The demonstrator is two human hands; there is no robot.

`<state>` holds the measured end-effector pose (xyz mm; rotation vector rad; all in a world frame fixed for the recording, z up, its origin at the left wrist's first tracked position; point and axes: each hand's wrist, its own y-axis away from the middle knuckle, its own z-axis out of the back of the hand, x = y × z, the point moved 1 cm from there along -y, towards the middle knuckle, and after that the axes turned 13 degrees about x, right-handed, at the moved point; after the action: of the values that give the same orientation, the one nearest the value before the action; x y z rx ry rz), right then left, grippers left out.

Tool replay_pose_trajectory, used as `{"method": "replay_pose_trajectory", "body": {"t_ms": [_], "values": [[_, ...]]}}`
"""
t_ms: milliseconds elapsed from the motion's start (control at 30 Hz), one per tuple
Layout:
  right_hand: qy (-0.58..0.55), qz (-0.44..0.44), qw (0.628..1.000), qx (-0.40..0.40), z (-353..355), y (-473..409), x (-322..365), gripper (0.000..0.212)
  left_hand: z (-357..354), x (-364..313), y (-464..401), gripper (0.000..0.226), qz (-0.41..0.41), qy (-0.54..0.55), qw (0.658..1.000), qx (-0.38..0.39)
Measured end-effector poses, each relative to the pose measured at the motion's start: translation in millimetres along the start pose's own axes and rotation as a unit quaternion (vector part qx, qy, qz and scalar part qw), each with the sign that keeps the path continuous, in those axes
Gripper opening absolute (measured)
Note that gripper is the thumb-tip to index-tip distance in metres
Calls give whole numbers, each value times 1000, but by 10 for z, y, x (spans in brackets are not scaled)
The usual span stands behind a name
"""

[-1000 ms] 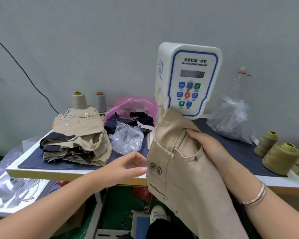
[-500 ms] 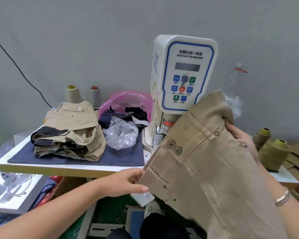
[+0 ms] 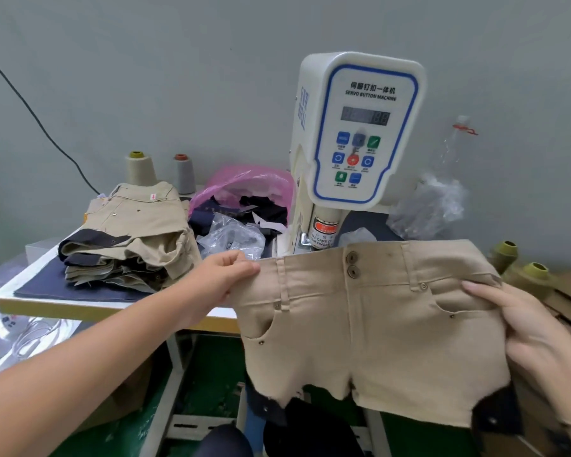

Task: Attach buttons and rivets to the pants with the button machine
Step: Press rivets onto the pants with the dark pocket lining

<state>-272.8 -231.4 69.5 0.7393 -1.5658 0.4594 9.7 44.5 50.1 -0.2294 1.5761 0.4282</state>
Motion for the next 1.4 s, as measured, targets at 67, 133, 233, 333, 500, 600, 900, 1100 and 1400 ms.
{"method": "replay_pose_trajectory", "body": {"t_ms": [67, 133, 233, 333, 500, 600, 900, 1100, 1400], "values": [[39, -5, 999, 0, -47, -3, -25, 33, -65, -90, -7, 40, -10, 26, 999, -23], [82, 13, 996, -17, -146, 24, -29, 34, -137, -207, -6, 28, -29, 43, 997, -54], [144, 58, 988, 1, -525, 260, 16, 37, -304, -386, -12, 11, -42, 50, 993, -94], [194, 145, 965, 97, -1117, 611, -46, 37, -608, -532, -2, 9, -62, -8, 996, -68], [327, 170, 864, 344, -1806, 730, -192, 27, -946, -700, 135, 37, -64, -59, 994, 68], [293, 155, 867, 373, -1741, 648, -111, 35, -836, -696, 216, 33, -118, -105, 984, 78], [137, 129, 979, 82, -1206, 483, -447, 95, -327, -759, 149, 34, -190, 88, 970, 125], [-25, -28, 940, 339, -1261, 399, -354, 54, -201, -656, 34, 30, -165, 99, 975, 114], [-68, 98, 971, 207, -1753, 557, -202, 53, -321, -414, 273, 50, -80, -147, 982, -90]]}}
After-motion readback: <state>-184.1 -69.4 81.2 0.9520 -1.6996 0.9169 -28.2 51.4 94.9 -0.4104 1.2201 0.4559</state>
